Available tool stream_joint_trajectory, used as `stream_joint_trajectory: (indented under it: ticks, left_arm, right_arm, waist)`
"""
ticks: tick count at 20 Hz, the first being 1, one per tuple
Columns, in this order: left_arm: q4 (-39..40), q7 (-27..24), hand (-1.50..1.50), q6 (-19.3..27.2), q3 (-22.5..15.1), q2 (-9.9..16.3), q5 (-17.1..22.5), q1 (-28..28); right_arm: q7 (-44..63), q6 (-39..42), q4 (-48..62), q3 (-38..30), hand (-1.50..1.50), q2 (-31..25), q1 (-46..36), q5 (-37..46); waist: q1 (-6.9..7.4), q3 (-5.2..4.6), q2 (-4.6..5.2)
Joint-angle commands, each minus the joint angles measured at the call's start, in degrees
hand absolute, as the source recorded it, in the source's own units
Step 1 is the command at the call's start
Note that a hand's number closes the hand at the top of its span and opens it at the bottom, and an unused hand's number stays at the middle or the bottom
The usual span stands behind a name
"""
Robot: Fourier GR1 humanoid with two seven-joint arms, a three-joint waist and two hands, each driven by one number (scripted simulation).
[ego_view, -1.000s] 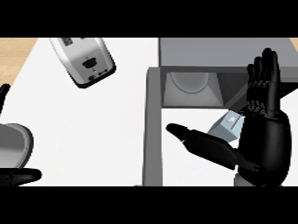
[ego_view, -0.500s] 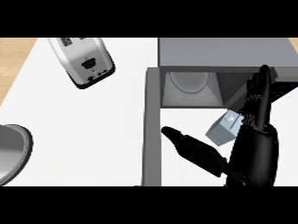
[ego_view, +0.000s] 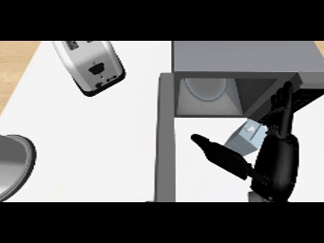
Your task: Pick up the milk, place it into the microwave and close the microwave
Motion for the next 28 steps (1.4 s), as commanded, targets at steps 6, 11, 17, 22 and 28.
stream_joint_trajectory:
  ticks: [6,11,17,22,28]
  left_arm:
    - [1.04,-0.94,-1.50,-3.68,1.30,-2.79,-2.18,1.05]
    - [-2.27,2.06,-1.50,-4.90,6.05,-1.76,4.92,3.63]
    - [1.27,3.00,-1.50,-4.82,8.60,0.75,5.34,-0.94]
    - [0.12,3.62,-1.50,-6.20,7.88,-1.78,4.45,-0.30]
    - [-2.18,6.83,-1.50,-7.88,11.35,-0.51,10.34,1.88]
  right_arm:
    - [-11.37,-3.42,8.16,-4.28,-1.50,0.42,4.51,-10.19]
    - [-18.34,-3.79,11.95,-9.35,-1.50,-0.33,6.05,-16.73]
    - [-33.23,-2.70,17.88,-10.39,-1.50,0.92,13.10,-25.85]
    - [-42.60,-1.61,24.12,-10.56,-1.50,1.83,12.66,-31.94]
    - [-53.21,6.73,32.38,-17.19,-1.50,1.84,13.70,-37.32]
  waist:
    - [-0.16,0.01,0.04]
    - [0.02,0.02,0.00]
    - [-0.36,0.03,0.01]
    - [-0.26,0.02,0.01]
    - [-0.17,0.02,-0.02]
